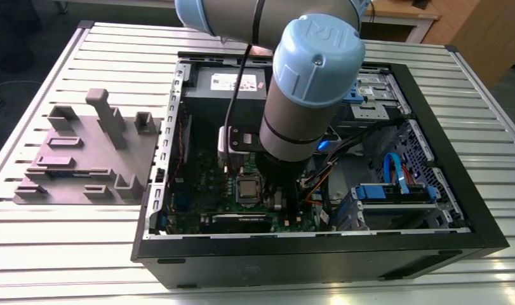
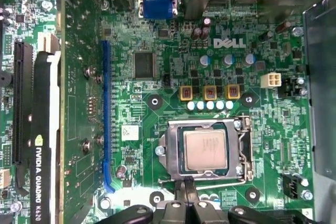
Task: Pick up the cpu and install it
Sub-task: 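Install the first cpu locking lever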
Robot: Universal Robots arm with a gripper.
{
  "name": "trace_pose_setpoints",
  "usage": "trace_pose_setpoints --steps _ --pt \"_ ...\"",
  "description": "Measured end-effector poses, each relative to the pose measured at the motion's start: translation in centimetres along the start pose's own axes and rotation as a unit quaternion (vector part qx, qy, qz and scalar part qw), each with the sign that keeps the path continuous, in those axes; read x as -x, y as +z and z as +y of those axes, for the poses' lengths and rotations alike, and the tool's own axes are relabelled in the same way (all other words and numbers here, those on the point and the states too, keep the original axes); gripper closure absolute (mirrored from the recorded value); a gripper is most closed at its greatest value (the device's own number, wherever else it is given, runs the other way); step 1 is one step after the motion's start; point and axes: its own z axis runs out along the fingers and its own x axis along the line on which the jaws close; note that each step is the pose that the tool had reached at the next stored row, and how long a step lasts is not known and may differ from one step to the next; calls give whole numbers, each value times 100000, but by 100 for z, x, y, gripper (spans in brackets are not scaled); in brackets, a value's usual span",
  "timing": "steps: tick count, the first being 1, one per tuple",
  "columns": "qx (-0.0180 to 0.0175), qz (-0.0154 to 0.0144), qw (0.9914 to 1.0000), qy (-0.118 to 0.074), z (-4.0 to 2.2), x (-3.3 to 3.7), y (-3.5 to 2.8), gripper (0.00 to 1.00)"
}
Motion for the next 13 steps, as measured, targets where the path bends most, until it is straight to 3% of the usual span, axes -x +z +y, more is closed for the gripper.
trace_pose_setpoints --steps 3,7,13 --pt "11 52 100000 -1 4 2 -68 90" --pt "12 67 100000 3 10 9 -213 90" --pt "12 60 100000 3 10 11 -224 90"
